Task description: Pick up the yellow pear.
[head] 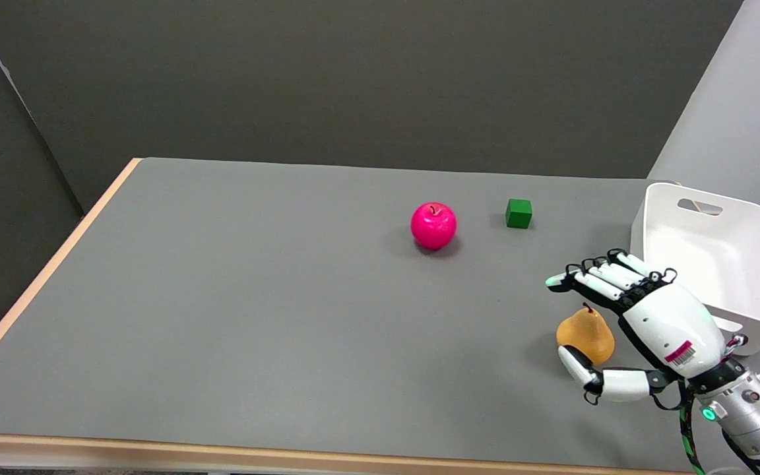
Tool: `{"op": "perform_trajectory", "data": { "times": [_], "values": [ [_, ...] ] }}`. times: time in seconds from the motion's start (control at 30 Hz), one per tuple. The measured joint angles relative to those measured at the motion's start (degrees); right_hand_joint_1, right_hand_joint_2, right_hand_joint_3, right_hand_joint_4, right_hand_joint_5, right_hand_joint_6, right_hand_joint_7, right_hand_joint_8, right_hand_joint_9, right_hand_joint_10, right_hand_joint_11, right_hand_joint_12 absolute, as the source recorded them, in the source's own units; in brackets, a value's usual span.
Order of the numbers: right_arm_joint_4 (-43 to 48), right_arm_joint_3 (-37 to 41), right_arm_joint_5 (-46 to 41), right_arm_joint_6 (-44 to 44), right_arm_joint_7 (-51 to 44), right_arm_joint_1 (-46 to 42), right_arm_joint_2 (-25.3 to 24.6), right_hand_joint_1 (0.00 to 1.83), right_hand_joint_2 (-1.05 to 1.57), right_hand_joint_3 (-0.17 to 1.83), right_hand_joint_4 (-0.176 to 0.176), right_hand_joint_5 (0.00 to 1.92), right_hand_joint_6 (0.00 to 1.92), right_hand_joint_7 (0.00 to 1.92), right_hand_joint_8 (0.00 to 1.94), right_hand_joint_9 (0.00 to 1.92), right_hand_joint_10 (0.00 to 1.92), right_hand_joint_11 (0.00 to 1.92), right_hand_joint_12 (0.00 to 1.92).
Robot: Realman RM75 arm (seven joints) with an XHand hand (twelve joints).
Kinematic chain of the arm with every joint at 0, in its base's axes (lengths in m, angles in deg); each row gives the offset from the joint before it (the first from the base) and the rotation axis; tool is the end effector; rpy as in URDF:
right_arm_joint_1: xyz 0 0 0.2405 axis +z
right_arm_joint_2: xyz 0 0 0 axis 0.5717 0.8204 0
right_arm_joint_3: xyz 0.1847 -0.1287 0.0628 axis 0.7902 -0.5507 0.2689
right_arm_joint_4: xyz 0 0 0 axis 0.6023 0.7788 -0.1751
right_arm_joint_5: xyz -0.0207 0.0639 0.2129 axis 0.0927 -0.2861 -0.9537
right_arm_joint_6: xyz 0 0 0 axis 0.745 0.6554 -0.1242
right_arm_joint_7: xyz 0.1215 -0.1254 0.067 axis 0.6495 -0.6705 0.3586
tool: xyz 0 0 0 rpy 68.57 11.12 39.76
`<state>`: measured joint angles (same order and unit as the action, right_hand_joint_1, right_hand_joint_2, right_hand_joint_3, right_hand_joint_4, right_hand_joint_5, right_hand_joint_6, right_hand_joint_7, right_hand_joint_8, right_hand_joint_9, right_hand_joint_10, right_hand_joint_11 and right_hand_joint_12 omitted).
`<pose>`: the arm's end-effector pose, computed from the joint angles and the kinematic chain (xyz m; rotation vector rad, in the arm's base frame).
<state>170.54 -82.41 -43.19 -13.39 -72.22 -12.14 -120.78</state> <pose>-0.2474 -0.1821 0.3831 1.7461 0.1411 0.2833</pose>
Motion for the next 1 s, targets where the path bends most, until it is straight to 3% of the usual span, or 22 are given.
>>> {"op": "perform_trajectory", "data": {
  "times": [1.0],
  "values": [
    [-8.23, -3.49, -4.04, -5.05, -0.29, 8.39, 0.13, 0.5, 0.63, 0.95, 0.156, 0.37, 0.75, 0.52, 0.62, 0.49, 0.97, 0.29, 1.4]
  ]
}}
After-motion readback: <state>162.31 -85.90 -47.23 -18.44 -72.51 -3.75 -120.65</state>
